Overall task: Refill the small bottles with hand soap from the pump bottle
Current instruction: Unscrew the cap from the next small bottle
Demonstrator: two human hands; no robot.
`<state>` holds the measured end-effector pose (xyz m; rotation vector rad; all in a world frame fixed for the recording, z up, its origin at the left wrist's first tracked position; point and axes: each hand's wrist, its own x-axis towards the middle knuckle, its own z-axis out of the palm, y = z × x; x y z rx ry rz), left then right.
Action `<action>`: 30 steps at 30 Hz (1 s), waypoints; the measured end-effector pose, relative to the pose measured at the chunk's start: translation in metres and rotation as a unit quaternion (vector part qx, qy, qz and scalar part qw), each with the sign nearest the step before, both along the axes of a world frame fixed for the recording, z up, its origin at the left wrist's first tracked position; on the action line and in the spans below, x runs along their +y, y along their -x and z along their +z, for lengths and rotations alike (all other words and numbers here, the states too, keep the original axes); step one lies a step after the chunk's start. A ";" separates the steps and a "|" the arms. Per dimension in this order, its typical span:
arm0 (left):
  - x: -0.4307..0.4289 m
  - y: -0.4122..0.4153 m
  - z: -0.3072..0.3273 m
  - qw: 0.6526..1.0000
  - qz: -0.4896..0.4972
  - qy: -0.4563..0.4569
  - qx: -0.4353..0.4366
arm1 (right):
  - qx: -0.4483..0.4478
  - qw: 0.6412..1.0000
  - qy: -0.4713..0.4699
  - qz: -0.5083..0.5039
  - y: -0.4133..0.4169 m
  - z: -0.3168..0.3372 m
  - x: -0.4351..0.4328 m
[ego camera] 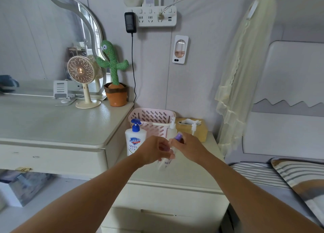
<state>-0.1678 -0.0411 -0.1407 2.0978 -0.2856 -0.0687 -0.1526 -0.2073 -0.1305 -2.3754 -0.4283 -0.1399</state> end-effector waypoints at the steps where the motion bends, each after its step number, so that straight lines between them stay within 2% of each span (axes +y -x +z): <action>1: 0.001 0.000 -0.001 1.000 0.007 -0.002 -0.003 | -0.003 1.000 0.002 0.002 -0.001 0.001 0.000; 6: 0.001 -0.004 -0.004 0.996 0.041 -0.057 -0.052 | -0.025 0.999 -0.009 -0.046 -0.006 0.006 0.004; 11: 0.001 -0.007 -0.007 0.993 0.072 -0.072 -0.060 | -0.003 1.000 -0.002 0.023 -0.003 0.011 0.003; 15: -0.002 -0.004 -0.010 0.992 0.074 -0.080 -0.064 | 0.046 0.998 -0.006 -0.047 0.000 0.011 0.006; 19: -0.003 -0.001 -0.013 0.989 0.085 -0.097 -0.068 | 0.017 0.999 0.037 -0.002 0.002 0.007 0.002; 25: -0.009 -0.002 -0.019 0.989 0.082 -0.103 -0.074 | 0.098 0.994 0.004 -0.048 0.004 0.010 0.003; 30: -0.002 -0.015 -0.027 0.985 0.094 -0.137 -0.036 | -0.041 0.998 0.056 -0.003 -0.001 0.006 -0.008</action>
